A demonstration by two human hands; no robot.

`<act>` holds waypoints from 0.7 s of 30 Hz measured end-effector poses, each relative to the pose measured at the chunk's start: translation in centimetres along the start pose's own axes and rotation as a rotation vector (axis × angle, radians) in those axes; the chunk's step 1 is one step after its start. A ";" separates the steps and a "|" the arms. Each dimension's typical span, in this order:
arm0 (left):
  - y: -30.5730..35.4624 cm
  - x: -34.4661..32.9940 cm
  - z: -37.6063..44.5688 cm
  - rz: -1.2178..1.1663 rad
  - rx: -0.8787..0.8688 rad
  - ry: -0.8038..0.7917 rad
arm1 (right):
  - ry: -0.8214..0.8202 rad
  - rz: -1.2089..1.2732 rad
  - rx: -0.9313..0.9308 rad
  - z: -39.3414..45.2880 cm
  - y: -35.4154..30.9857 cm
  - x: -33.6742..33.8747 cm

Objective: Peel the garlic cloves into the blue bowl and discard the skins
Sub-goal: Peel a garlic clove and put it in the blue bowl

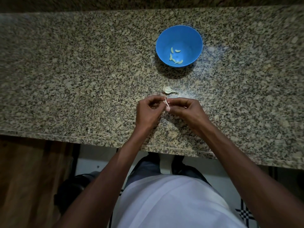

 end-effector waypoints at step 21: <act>-0.3 -0.8 -0.1 -0.146 0.141 -0.049 | 0.321 -0.607 0.259 -0.6 0.8 -0.8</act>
Point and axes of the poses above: each hand's wrist, its own z-axis towards the middle knuckle, its own x-axis out of the back of the hand, y = z × x, the point moved 3 cm from there along z, towards the middle knuckle, and after that the axes turned 5 degrees about -y, right-handed, at the moved point
